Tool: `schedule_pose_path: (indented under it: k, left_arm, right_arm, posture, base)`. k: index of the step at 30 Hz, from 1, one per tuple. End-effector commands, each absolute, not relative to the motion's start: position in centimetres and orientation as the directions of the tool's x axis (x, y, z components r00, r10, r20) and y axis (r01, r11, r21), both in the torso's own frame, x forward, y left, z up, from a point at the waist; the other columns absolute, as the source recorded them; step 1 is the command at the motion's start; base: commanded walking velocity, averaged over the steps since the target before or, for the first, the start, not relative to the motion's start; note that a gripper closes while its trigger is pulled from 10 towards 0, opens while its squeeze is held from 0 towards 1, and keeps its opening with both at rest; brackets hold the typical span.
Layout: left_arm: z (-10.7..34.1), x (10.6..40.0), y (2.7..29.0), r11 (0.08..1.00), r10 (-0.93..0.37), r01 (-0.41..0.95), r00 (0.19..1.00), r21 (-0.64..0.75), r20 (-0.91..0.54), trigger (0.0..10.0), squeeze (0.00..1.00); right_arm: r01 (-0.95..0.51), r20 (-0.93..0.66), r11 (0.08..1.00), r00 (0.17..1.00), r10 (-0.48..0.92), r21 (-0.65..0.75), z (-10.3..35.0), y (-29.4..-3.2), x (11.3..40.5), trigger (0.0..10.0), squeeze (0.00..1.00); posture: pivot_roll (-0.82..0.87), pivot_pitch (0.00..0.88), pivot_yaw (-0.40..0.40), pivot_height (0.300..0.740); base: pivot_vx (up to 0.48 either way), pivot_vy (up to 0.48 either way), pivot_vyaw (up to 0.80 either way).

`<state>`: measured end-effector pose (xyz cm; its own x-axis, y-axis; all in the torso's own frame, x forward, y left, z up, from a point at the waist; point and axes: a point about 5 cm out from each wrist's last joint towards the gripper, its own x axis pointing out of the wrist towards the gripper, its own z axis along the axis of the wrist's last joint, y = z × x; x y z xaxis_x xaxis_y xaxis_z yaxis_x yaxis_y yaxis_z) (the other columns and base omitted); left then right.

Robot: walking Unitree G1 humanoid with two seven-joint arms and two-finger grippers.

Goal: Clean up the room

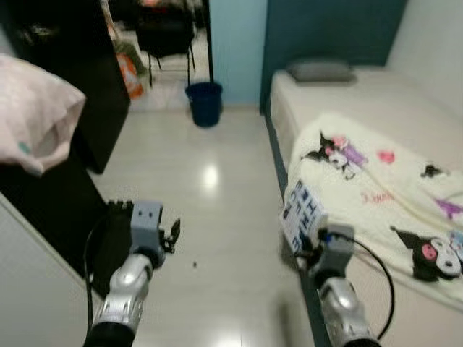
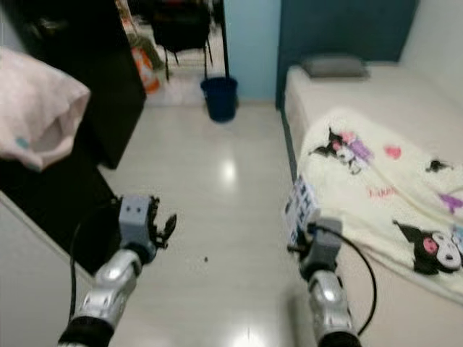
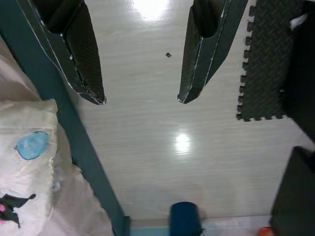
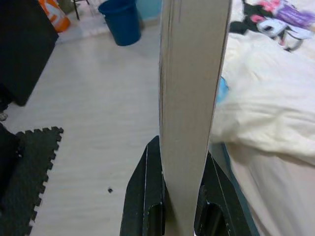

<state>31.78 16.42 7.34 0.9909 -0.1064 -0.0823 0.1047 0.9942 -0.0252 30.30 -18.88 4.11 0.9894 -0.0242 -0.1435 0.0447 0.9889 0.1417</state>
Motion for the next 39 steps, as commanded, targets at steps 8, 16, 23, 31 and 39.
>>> schedule_pose_path:
  k: [8, 16, 23, 31, 39]
  left_arm:
    - [6.77, 31.59, 16.77, 0.995, -0.102, 0.100, 0.989, -0.024, -0.109, 10.0, 0.00]
    - [6.69, 31.62, 16.57, 0.995, -0.101, 0.098, 0.988, -0.029, -0.113, 10.0, 0.00]
    - [6.62, 31.67, 16.48, 0.995, -0.095, 0.093, 0.988, -0.027, -0.119, 10.0, 0.00]
    - [6.54, 31.66, 16.45, 0.995, -0.096, 0.094, 0.988, -0.024, -0.123, 10.0, 0.00]
    - [6.42, 31.69, 16.51, 0.995, -0.096, 0.094, 0.987, -0.023, -0.129, 10.0, 0.00]
  right_arm:
    - [0.017, -0.123, 0.989, 0.992, 0.002, 0.150, 4.29, -17.98, 30.49, 10.0, 0.00]
    - [0.018, -0.125, 0.989, 0.992, 0.001, 0.145, 4.34, -18.02, 30.59, 10.0, 0.00]
    - [0.014, -0.135, 0.990, 0.991, 0.005, 0.140, 4.21, -17.96, 30.59, 10.0, 0.00]
    - [0.013, -0.146, 0.991, 0.989, 0.006, 0.134, 4.02, -18.01, 30.54, 10.0, 0.00]
    - [0.011, -0.151, 0.992, 0.989, 0.008, 0.128, 3.92, -17.93, 30.52, 10.0, 0.00]
  posture:
    - [0.06, 0.105, 0.021, 0.740]
    - [0.06, 0.110, 0.018, 0.740]
    - [0.06, 0.110, 0.017, 0.740]
    - [0.06, 0.110, 0.017, 0.740]
    - [0.06, 0.106, 0.021, 0.740]
  base:
    - [0.375, 0.000, 0.00]
    - [0.375, 0.000, 0.00]
    - [0.376, 0.000, 0.00]
    - [0.377, 0.000, 0.00]
    - [0.378, 0.000, 0.00]
